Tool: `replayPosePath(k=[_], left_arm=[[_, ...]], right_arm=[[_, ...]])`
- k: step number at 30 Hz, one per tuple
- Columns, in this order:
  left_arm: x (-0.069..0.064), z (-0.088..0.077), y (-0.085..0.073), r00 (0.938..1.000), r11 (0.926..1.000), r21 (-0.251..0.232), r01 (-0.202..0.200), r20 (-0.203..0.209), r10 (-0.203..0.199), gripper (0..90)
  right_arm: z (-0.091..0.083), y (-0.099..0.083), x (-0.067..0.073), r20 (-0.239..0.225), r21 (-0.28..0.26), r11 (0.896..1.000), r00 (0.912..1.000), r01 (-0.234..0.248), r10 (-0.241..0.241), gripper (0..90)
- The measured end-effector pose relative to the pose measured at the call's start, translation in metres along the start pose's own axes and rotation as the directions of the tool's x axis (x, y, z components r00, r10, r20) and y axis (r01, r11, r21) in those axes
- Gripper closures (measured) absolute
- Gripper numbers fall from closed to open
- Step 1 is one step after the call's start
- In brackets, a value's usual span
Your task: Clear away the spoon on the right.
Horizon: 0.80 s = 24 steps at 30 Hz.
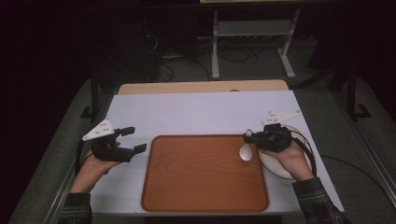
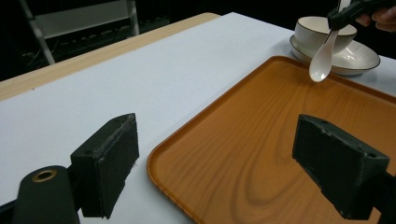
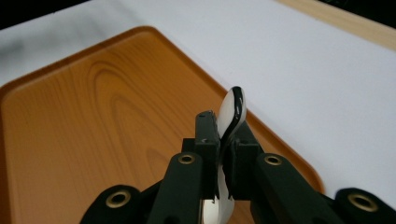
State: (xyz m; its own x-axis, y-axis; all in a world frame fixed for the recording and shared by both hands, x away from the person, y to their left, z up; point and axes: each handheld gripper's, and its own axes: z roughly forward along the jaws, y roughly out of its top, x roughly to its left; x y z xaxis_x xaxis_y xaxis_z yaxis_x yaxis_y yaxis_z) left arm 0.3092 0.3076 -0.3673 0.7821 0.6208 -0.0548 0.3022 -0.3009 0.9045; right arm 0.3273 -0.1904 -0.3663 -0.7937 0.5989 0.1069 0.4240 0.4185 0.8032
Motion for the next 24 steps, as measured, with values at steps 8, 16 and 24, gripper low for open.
replayPosePath(k=[8, 16, 24], left_arm=[[0.0, -0.001, 0.0, 1.0, 1.0, -0.002, 0.003, -0.001, -0.003, 14.1], [0.0, 0.0, 0.0, 1.0, 1.0, 0.001, 0.0, 0.001, 0.0, 14.1], [0.0, 0.0, 0.0, 1.0, 1.0, 0.001, -0.002, 0.001, 0.002, 14.0]], right_arm=[[0.014, -0.001, 0.006, -0.01, 0.048, 0.999, 0.9997, 0.025, -0.024, 84.4], [0.026, 0.003, 0.012, -0.033, 0.037, 0.999, 0.9988, 0.036, -0.034, 84.4], [0.037, 0.004, 0.016, -0.063, 0.03, 0.999, 0.9972, 0.043, -0.041, 84.6]])
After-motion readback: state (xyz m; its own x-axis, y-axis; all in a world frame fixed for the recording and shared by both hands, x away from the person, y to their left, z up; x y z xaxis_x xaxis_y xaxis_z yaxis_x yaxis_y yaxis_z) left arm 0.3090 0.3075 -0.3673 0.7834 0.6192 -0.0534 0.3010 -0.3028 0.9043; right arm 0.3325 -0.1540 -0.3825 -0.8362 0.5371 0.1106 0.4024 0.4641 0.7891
